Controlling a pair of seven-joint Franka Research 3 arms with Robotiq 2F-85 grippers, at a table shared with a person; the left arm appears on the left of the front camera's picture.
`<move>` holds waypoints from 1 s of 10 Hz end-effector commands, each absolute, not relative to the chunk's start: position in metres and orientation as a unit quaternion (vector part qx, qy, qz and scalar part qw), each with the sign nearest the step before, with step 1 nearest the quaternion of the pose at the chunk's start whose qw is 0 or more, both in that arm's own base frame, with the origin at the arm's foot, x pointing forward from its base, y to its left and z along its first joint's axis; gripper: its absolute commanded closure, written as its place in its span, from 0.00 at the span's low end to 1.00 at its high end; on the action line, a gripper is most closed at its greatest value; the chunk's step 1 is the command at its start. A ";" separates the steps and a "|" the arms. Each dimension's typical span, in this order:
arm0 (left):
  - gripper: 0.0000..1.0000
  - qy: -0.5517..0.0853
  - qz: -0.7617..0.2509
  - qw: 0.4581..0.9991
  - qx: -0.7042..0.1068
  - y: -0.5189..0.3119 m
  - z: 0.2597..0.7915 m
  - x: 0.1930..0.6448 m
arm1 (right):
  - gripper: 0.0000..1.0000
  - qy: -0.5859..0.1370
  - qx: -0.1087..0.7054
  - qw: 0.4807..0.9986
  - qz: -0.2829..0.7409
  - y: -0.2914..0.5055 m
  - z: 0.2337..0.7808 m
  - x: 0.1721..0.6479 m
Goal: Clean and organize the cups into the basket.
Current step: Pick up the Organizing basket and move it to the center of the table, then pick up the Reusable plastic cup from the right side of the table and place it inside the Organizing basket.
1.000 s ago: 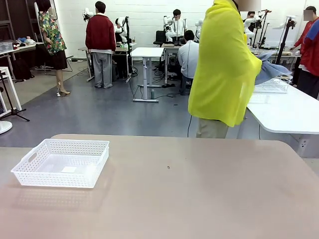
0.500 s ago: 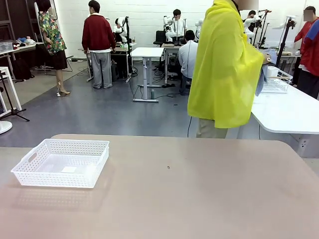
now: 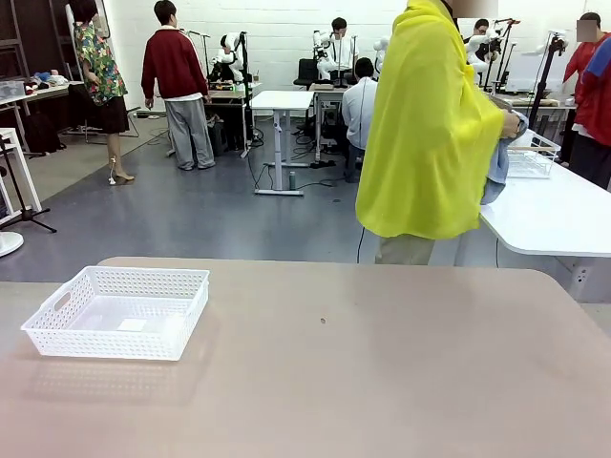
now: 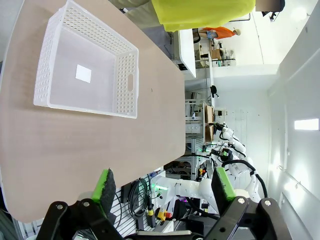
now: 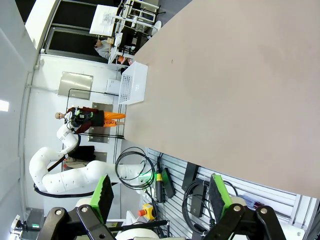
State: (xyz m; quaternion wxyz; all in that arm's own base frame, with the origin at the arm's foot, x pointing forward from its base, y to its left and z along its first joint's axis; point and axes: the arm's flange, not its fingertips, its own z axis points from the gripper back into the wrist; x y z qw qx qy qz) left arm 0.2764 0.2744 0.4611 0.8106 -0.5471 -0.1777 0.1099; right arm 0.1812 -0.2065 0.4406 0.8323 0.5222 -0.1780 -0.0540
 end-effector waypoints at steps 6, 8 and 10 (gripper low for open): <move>0.00 -0.178 0.111 0.807 -0.552 0.275 0.462 0.275 | 0.00 -0.185 0.528 0.827 -0.047 -0.203 0.440 0.183; 0.00 -0.178 0.111 0.807 -0.552 0.275 0.462 0.275 | 0.00 -0.185 0.528 0.827 -0.047 -0.203 0.440 0.183; 0.00 -0.178 0.111 0.807 -0.552 0.275 0.462 0.275 | 0.00 -0.185 0.528 0.827 -0.047 -0.203 0.440 0.183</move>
